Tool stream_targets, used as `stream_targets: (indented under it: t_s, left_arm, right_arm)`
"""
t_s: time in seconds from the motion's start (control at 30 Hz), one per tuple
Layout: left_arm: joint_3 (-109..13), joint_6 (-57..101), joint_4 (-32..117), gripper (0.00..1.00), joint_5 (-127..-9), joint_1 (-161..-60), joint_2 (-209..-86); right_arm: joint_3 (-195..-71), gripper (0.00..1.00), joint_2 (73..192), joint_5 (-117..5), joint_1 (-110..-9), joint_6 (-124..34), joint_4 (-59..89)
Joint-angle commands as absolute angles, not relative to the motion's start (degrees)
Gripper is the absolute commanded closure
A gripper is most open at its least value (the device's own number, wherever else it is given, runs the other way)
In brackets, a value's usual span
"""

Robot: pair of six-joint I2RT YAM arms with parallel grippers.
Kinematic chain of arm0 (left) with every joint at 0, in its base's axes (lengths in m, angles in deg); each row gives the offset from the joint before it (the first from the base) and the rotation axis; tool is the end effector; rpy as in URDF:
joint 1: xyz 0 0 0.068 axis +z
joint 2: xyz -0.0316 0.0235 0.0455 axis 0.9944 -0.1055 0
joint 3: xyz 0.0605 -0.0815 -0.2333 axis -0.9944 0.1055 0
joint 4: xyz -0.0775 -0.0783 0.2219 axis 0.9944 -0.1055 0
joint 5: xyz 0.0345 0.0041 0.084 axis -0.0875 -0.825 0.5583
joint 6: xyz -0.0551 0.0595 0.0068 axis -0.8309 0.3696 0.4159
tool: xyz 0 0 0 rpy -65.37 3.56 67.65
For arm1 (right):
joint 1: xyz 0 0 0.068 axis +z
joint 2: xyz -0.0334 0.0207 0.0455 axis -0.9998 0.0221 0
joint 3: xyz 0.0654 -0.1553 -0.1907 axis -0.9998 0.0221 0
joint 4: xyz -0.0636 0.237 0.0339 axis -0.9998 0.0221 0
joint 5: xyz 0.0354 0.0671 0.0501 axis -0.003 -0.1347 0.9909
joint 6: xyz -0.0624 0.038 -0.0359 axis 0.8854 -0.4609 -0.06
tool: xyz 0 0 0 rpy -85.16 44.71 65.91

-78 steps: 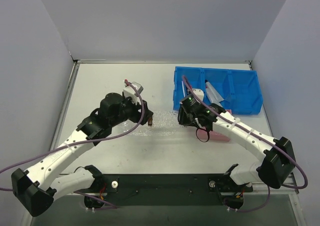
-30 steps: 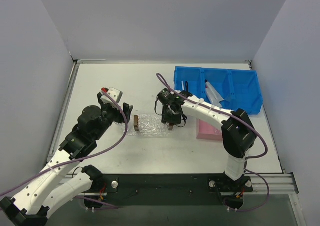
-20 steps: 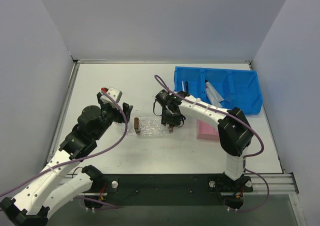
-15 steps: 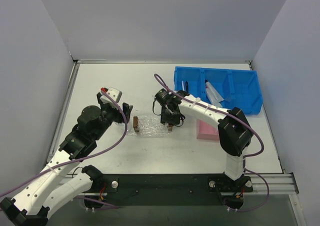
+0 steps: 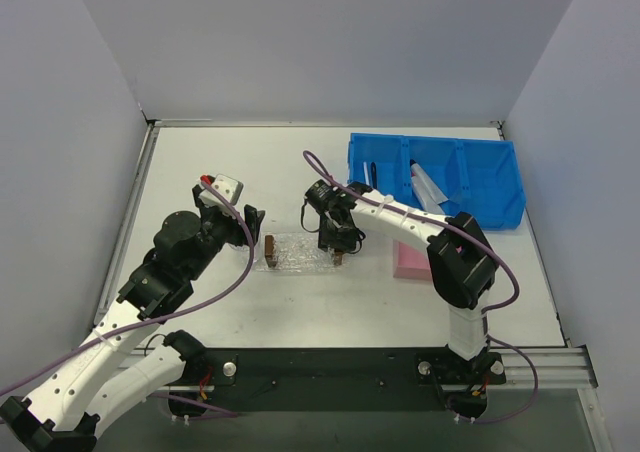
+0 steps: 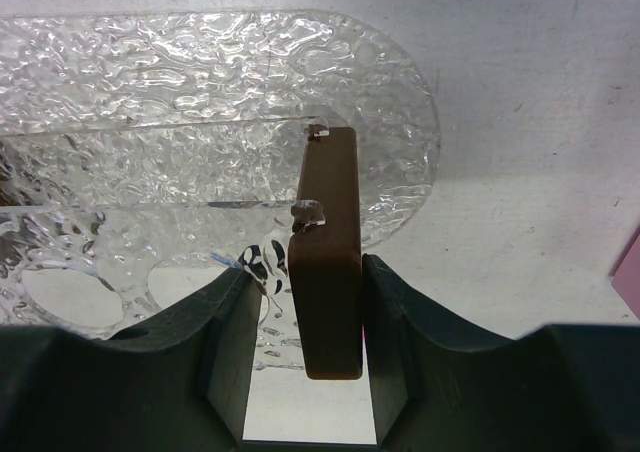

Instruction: Prepare toiletry sets of a toothbrush and toothpaste on the tray

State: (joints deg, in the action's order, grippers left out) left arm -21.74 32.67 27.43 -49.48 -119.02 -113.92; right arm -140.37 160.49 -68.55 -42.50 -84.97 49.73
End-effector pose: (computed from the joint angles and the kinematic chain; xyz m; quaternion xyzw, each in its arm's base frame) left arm 0.1742 -0.1067 0.3322 0.1629 0.7401 -0.1369 0.6379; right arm 0.2823 0.2857 0.1679 0.0146 0.9695 0.1455 0.1965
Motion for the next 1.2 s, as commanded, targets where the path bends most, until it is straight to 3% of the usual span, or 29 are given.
stream_targets:
  t_s: [0.0, 1.17]
  left_arm:
    - [-22.5, 32.0, 29.2, 0.19, -50.1, -118.6, -113.1]
    - [-22.5, 31.8, 29.2, 0.19, -51.0, -117.9, -112.9]
  right_arm:
    - [-143.1, 1.00, 160.2, -69.4, -41.9, -86.0, 51.4]
    - [-143.7, 0.99, 162.4, -69.4, -41.7, -88.0, 50.5]
